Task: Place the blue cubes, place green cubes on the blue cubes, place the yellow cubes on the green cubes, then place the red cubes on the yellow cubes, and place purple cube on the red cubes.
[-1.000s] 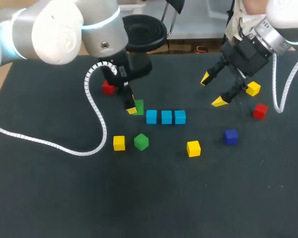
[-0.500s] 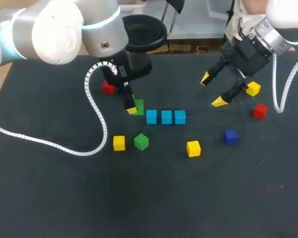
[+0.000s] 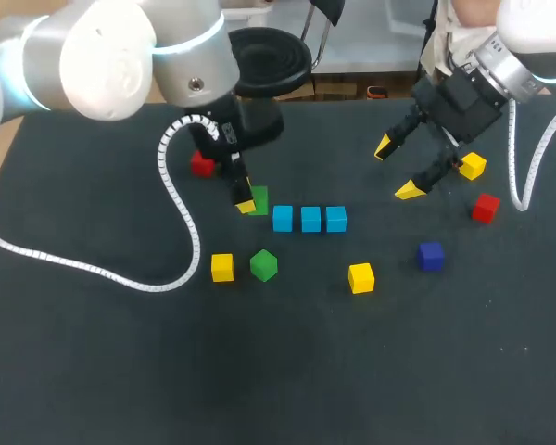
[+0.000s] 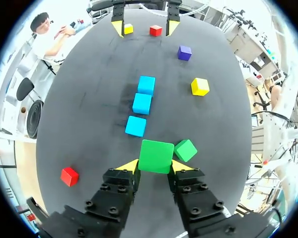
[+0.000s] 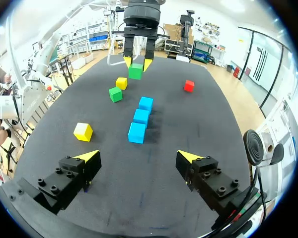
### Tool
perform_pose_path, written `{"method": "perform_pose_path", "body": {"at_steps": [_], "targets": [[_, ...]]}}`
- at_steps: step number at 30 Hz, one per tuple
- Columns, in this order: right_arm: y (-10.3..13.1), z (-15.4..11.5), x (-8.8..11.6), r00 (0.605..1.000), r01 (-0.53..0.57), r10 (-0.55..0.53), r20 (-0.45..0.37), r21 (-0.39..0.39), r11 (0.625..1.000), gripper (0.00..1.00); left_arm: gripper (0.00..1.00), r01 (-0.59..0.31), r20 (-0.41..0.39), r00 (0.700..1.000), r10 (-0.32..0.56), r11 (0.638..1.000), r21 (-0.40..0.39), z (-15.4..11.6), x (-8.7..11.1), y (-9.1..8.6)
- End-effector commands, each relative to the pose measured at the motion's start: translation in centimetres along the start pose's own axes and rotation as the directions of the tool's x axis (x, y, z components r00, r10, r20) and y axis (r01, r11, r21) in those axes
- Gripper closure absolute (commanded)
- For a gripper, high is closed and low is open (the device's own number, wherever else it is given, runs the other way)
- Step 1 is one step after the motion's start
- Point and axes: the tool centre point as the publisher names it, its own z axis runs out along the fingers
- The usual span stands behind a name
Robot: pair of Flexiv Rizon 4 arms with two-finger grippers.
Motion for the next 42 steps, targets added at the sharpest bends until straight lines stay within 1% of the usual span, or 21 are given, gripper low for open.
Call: {"method": "perform_pose_path", "body": {"at_steps": [1, 7, 8, 9, 10, 11, 12, 13, 14, 15, 17, 20, 22, 25, 27, 28, 30, 32, 33, 38, 42], "targets": [[0.0, 0.0, 0.0, 1.000, 0.001, -0.001, 0.001, 0.001, 1.000, 0.00, 1.00, -0.001, -0.001, 1.000, 0.001, 1.000, 0.003, 0.0, 0.0, 0.2], [0.0, 0.0, 0.0, 1.000, 0.001, -0.001, 0.001, 0.001, 1.000, 0.00, 0.98, -0.001, -0.001, 1.000, 0.001, 1.000, 0.003, 0.0, 0.0, 0.2], [0.0, 0.0, 0.0, 1.000, 0.001, -0.001, 0.001, 0.001, 1.000, 0.00, 0.57, -0.035, 0.044, 0.998, 0.034, 0.999, 0.030, 0.2, -0.1, 0.0], [0.0, 0.0, 0.0, 1.000, 0.001, -0.001, 0.001, 0.001, 1.000, 0.00, 0.27, -0.034, 0.035, 0.999, 0.033, 0.999, 0.028, 0.3, -0.2, -0.4], [0.0, 0.0, 0.0, 1.000, 0.001, -0.001, 0.001, 0.001, 1.000, 0.00, 0.10, -0.030, 0.033, 0.999, 0.030, 1.000, 0.006, 0.3, -0.3, -0.7], [0.0, 0.0, 0.0, 1.000, 0.001, -0.001, 0.001, 0.001, 1.000, 0.00, 0.10, -0.060, 0.062, 0.996, 0.059, 0.998, 0.016, 0.1, -0.4, -1.1], [0.0, 0.0, 0.0, 1.000, 0.001, -0.001, 0.001, 0.001, 1.000, 0.00, 0.47, -0.033, 0.014, 0.999, 0.033, 0.999, 0.020, 0.1, -0.6, -1.4], [0.0, 0.0, 0.0, 1.000, 0.001, -0.001, 0.001, 0.001, 1.000, 0.00, 0.84, -0.053, 0.008, 0.999, 0.053, 0.999, 0.010, 0.1, -1.1, -1.9], [0.0, 0.0, 0.0, 1.000, 0.001, -0.001, 0.001, 0.001, 1.000, 0.00, 1.00, -0.097, 0.006, 0.995, 0.097, 0.995, 0.012, 0.1, -1.5, -2.5], [0.0, 0.0, 0.0, 1.000, 0.001, -0.001, 0.001, 0.001, 1.000, 0.00, 1.00, -0.095, -0.053, 0.994, 0.096, 0.995, 0.017, 0.3, -2.1, -3.0], [0.0, 0.0, 0.0, 1.000, 0.001, -0.001, 0.001, 0.001, 1.000, 0.00, 1.00, -0.123, -0.034, 0.992, 0.124, 0.992, 0.032, 0.4, -2.7, -3.6], [0.0, 0.0, 0.0, 1.000, 0.001, -0.001, 0.001, 0.001, 1.000, 0.00, 1.00, -0.115, -0.014, 0.993, 0.115, 0.993, 0.024, -0.3, -3.0, -3.6], [0.0, 0.0, 0.0, 1.000, 0.001, -0.001, 0.001, 0.001, 1.000, 0.00, 0.00, -0.121, 0.008, 0.993, 0.121, 0.993, 0.008, -1.3, -2.6, -3.5], [0.0, 0.0, 0.0, 1.000, 0.001, -0.001, 0.001, 0.001, 1.000, 0.00, 0.00, -0.123, 0.061, 0.990, 0.127, 0.990, -0.063, -2.8, -1.7, -3.7], [0.0, 0.0, 0.0, 1.000, 0.001, -0.001, 0.001, 0.001, 1.000, 0.00, 0.00, -0.138, 0.076, 0.987, 0.144, 0.987, -0.085, -3.2, -1.3, -4.0], [0.0, 0.0, 0.0, 1.000, 0.001, -0.001, 0.001, 0.001, 1.000, 0.00, 0.00, -0.112, 0.071, 0.990, 0.119, 0.989, -0.094, -3.3, -1.0, -4.1], [0.0, 0.0, 0.0, 1.000, 0.001, -0.001, 0.001, 0.001, 1.000, 0.00, 0.00, -0.149, 0.077, 0.985, 0.157, 0.984, -0.102, -3.4, -0.4, -4.7], [0.0, 0.0, 0.0, 1.000, 0.001, -0.001, 0.001, 0.001, 1.000, 0.00, 0.00, -0.155, 0.052, 0.985, 0.163, 0.978, -0.142, -3.4, 0.0, -5.5], [0.0, 0.0, 0.0, 1.000, 0.001, -0.001, 0.001, 0.001, 1.000, 0.00, 0.00, -0.173, 0.059, 0.982, 0.182, 0.976, -0.131, -3.4, 0.3, -5.7], [0.0, 0.0, 0.0, 1.000, 0.001, -0.001, 0.001, 0.001, 1.000, 0.00, 0.00, -0.121, -0.060, 0.992, 0.114, 0.985, -0.122, -2.2, 1.2, -5.4], [0.0, 0.0, 0.0, 1.000, 0.001, -0.001, 0.001, 0.001, 1.000, 0.00, 0.00, -0.126, -0.047, 0.991, 0.122, 0.985, -0.121, -2.1, 1.2, -5.6]]}}
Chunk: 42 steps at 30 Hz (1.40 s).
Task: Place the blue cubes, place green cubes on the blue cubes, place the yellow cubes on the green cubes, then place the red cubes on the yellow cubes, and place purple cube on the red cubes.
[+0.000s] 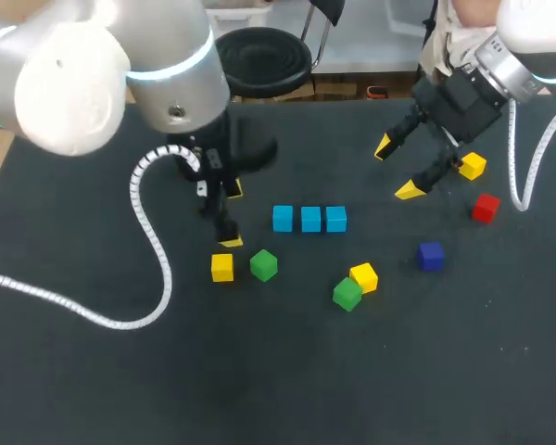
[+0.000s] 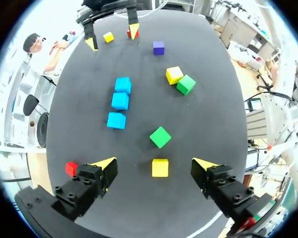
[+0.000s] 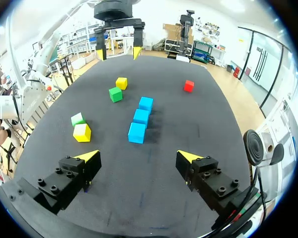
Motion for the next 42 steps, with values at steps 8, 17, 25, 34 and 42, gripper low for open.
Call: {"method": "perform_pose_path", "body": {"at_steps": [8, 17, 25, 34, 42], "targets": [[0.0, 0.0, 0.0, 1.000, 0.001, -0.001, 0.001, 0.001, 1.000, 0.00, 0.00, 0.001, -0.012, 1.000, -0.001, 1.000, -0.010, 0.0, -0.3, -0.1], [0.0, 0.0, 0.0, 1.000, 0.001, -0.001, 0.001, 0.001, 1.000, 0.00, 0.00, 0.001, -0.012, 1.000, -0.001, 1.000, -0.010, 0.0, -0.3, -0.1], [0.0, 0.0, 0.0, 1.000, 0.001, -0.001, 0.001, 0.001, 1.000, 0.00, 0.00, 0.123, -0.115, 0.985, -0.127, 0.992, -0.043, -0.4, -1.4, -1.4], [0.0, 0.0, 0.0, 1.000, 0.001, -0.001, 0.001, 0.001, 1.000, 0.00, 0.00, 0.264, -0.115, 0.957, -0.266, 0.964, -0.029, -0.2, -2.9, -3.8], [0.0, 0.0, 0.0, 1.000, 0.001, -0.001, 0.001, 0.001, 1.000, 0.00, 0.00, 0.275, -0.111, 0.955, -0.276, 0.961, -0.019, 0.5, -2.9, -4.4]]}}
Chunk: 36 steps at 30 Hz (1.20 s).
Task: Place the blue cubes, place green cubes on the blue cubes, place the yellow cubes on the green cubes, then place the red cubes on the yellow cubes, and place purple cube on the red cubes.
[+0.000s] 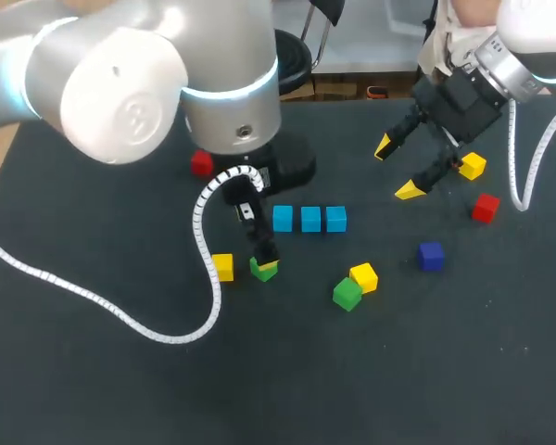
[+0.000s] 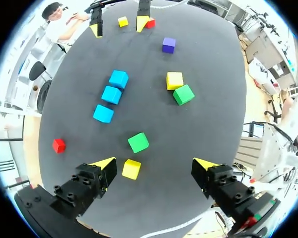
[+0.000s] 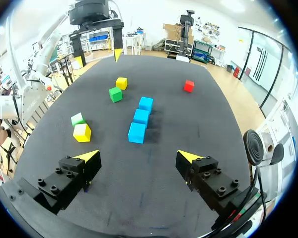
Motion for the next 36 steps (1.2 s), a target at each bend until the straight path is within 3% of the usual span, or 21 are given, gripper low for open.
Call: {"method": "perform_pose_path", "body": {"at_steps": [1, 5, 23, 27, 33, 36], "targets": [[0.0, 0.0, 0.0, 1.000, 0.001, -0.001, 0.001, 0.001, 1.000, 0.00, 0.00, -0.008, -0.002, 1.000, 0.008, 1.000, -0.001, 0.4, -0.1, -0.4], [0.0, 0.0, 0.0, 1.000, 0.001, -0.001, 0.001, 0.001, 1.000, 0.00, 0.00, -0.091, 0.010, 0.996, 0.090, 0.995, 0.029, 0.7, -0.4, -0.8], [0.0, 0.0, 0.0, 1.000, 0.001, -0.001, 0.001, 0.001, 1.000, 0.00, 0.00, -0.081, -0.004, 0.997, 0.081, 0.997, 0.019, 0.7, -0.5, -0.8], [0.0, 0.0, 0.0, 1.000, 0.001, -0.001, 0.001, 0.001, 1.000, 0.00, 0.00, -0.075, -0.015, 0.997, 0.075, 0.997, -0.034, 0.5, -1.2, -2.6], [0.0, 0.0, 0.0, 1.000, 0.001, -0.001, 0.001, 0.001, 1.000, 0.00, 0.00, -0.131, -0.017, 0.991, 0.131, 0.991, -0.008, 1.6, -2.0, -6.1], [0.0, 0.0, 0.0, 1.000, 0.001, -0.001, 0.001, 0.001, 1.000, 0.00, 0.00, -0.118, 0.004, 0.993, 0.118, 0.993, 0.013, 2.1, -1.9, -6.7]]}}
